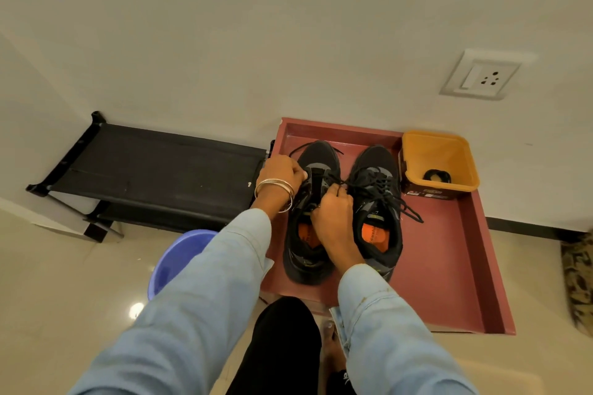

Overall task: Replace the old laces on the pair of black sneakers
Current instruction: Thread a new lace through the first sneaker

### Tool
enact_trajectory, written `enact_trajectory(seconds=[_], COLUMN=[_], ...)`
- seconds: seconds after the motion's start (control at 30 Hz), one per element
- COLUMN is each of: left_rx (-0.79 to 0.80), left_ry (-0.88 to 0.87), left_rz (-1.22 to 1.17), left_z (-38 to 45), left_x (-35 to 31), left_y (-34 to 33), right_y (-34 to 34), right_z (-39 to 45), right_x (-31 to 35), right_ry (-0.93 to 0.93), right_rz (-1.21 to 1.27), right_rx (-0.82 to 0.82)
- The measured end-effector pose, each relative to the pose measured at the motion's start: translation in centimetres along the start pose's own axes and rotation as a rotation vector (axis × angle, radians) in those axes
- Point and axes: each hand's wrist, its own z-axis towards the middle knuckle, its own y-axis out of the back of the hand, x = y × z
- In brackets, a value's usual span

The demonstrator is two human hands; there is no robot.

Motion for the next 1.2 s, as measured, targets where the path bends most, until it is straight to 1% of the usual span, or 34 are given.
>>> enact_trajectory(seconds=[0.03, 0.07, 0.13, 0.2, 0.27, 0.33, 0.37, 0.43, 0.5, 0.57, 0.6, 0.63, 0.67, 0.7, 0.73, 0.77, 0.83, 0.87, 0.9, 0.93, 0.97, 1.0, 1.03, 1.07, 1.2], left_rx=[-0.005, -0.003, -0.003, -0.031, -0.033, -0.010, -0.007, -0.048, -0.059, -0.004, 0.032, 0.067, 0.090, 0.097, 0.072, 0.026, -0.092, -0.105, -0.075, -0.003, 0.071, 0.130, 0.161, 0.162, 0.038], left_ry=[0.025, 0.082, 0.203, 0.230, 0.201, 0.133, 0.090, 0.028, -0.027, -0.112, -0.151, -0.173, -0.168, -0.147, -0.105, -0.060, 0.009, 0.027, 0.032, 0.025, 0.018, 0.018, 0.019, 0.026, 0.010], left_rz=[-0.077, -0.211, -0.594, -0.876, -1.126, -1.356, -1.410, -1.443, -1.583, -1.815, -1.902, -1.936, -1.905, -1.807, -1.649, -1.449, -0.974, -0.753, -0.550, -0.360, -0.191, -0.072, -0.010, 0.001, -0.058], left_z=[0.3, 0.6, 1.1, 1.5, 1.5, 1.3, 1.4, 1.1, 0.8, 0.1, -0.4, -0.7, -0.9, -1.2, -1.2, -1.3, -1.3, -1.4, -1.3, -1.2, -1.1, -1.1, -1.2, -1.2, -1.1], left_x=[0.0, 0.0, -0.3, -0.5, -1.3, -2.3, -2.7, -3.7, -4.9, -5.9, -6.2, -6.4, -6.4, -6.5, -6.5, -6.3, -5.2, -4.4, -3.4, -2.5, -1.8, -1.2, -0.8, -0.6, -0.3], left_y=[0.2, 0.7, 2.0, 3.5, 5.6, 7.8, 8.7, 10.4, 12.0, 13.5, 14.1, 14.5, 14.6, 14.4, 13.8, 12.7, 9.7, 8.0, 6.3, 4.8, 3.6, 2.6, 1.8, 1.2, 0.6], right_y=[0.0, 0.1, 0.2, 0.2, 0.0, 0.0, 0.0, 0.1, 0.2, 0.2, 0.2, 0.3, 0.4, 0.4, 0.4, 0.5, 0.4, 0.3, 0.2, 0.1, 0.1, 0.0, 0.0, 0.0, 0.0], right_z=[0.0, -0.1, -0.2, -0.2, -0.2, -0.3, -0.2, -0.2, -0.3, -0.3, -0.3, -0.3, -0.3, -0.3, -0.3, -0.4, -0.4, -0.4, -0.4, -0.3, -0.3, -0.2, -0.2, -0.2, 0.0], right_x=[0.0, 0.1, 0.1, 0.0, 0.0, 0.1, 0.1, 0.1, 0.1, 0.2, 0.2, 0.2, 0.2, 0.2, 0.2, 0.2, 0.2, 0.2, 0.1, 0.1, 0.1, 0.0, 0.0, 0.0, -0.1], right_ry=[0.000, 0.000, 0.000, -0.009, -0.018, -0.030, -0.030, -0.015, -0.003, -0.015, -0.017, -0.020, -0.021, -0.019, -0.015, -0.010, -0.009, -0.015, -0.024, -0.029, -0.029, -0.025, -0.022, -0.020, -0.013], right_rz=[0.002, -0.009, -0.021, 0.005, 0.031, 0.052, 0.053, 0.013, -0.026, -0.022, -0.019, -0.016, -0.012, -0.012, -0.017, -0.026, -0.016, 0.003, 0.025, 0.045, 0.056, 0.055, 0.046, 0.037, 0.029], right_rx=[0.001, 0.005, 0.012, 0.012, -0.002, -0.004, 0.002, 0.012, 0.012, 0.012, 0.011, 0.009, 0.012, 0.017, 0.020, 0.022, 0.030, 0.031, 0.025, 0.017, 0.012, 0.013, 0.017, 0.019, 0.008])
